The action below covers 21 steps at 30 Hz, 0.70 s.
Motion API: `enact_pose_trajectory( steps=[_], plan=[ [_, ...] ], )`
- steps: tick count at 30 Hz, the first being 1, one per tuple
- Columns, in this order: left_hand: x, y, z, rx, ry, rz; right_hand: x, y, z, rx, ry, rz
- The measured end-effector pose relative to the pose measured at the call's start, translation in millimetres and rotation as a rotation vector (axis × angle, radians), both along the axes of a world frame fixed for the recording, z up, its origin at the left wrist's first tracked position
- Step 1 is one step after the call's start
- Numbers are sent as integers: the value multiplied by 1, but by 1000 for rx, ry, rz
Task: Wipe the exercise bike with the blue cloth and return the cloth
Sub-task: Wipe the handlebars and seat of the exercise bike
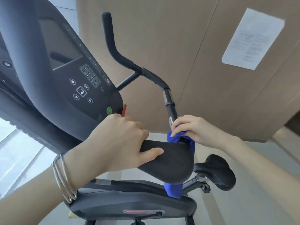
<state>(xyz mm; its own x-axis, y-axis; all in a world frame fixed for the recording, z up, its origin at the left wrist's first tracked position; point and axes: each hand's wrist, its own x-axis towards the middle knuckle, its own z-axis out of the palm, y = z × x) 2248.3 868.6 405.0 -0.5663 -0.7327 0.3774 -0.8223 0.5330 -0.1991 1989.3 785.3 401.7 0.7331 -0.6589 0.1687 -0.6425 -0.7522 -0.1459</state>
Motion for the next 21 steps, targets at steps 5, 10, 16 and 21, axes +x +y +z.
enact_pose_trajectory(
  steps=[5,10,16,21],
  plan=[
    [-2,2,-1,-49,48,-24,4,-9,-2,-35,25,-65],
    [-3,1,-3,-72,47,-66,17,-33,0,-33,-2,-237],
    [-5,0,-4,-58,47,-92,10,2,0,-18,42,-127],
    [-6,3,-3,-57,35,-86,16,-22,0,-44,14,-212]
  ],
)
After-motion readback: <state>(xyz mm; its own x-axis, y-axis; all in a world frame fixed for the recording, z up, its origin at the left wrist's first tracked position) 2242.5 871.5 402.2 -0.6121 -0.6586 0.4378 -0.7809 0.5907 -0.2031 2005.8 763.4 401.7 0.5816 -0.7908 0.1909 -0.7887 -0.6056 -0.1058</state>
